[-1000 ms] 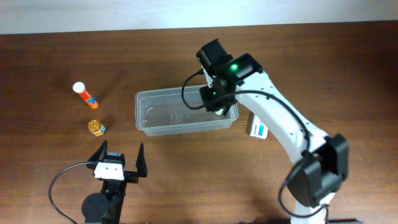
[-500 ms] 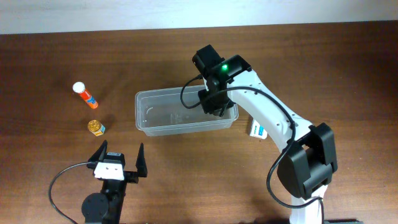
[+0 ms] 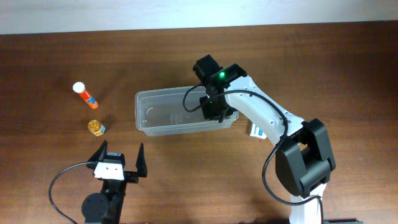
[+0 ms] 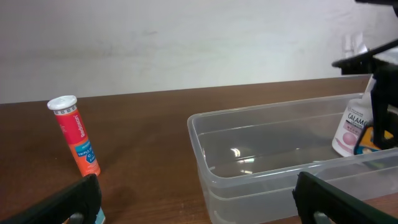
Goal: Pack container
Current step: 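Lower the dark bottle beside the white bottle and release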
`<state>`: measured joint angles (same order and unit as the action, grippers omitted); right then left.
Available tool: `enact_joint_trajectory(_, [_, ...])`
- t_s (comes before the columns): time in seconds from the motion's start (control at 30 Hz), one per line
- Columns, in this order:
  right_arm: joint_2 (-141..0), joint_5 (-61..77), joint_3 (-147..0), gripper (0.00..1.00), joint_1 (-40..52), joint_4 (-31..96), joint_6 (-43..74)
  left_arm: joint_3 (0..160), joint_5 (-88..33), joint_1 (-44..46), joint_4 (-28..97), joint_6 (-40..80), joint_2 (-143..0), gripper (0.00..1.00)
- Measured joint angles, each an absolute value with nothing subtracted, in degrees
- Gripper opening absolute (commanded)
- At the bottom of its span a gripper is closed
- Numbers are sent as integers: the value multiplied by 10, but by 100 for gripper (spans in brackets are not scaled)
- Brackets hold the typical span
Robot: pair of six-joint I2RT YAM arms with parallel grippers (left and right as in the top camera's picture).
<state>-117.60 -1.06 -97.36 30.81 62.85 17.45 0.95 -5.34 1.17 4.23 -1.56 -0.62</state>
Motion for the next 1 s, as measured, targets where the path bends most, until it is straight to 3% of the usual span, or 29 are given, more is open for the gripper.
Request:
enact_joint_trajectory(0.33, [-1177, -19, -959, 20, 308, 614, 196, 10, -53, 12, 42, -16, -6, 99])
enact_joint_trajectory(0.37, [-1177, -20, -958, 26, 308, 613, 197, 10, -53, 12, 42, -16, -6, 99])
enact_joint_trajectory(0.57, [-1177, -26, -957, 28, 308, 613, 209, 10, -53, 12, 42, -16, -6, 99])
enact_joint_trajectory(0.8, [-1177, -32, -957, 42, 308, 612, 219, 10, -53, 12, 42, -16, -6, 99])
enact_joint_trajectory(1.0, [-1177, -32, -956, 43, 308, 613, 222, 10, -53, 12, 42, -16, -6, 99])
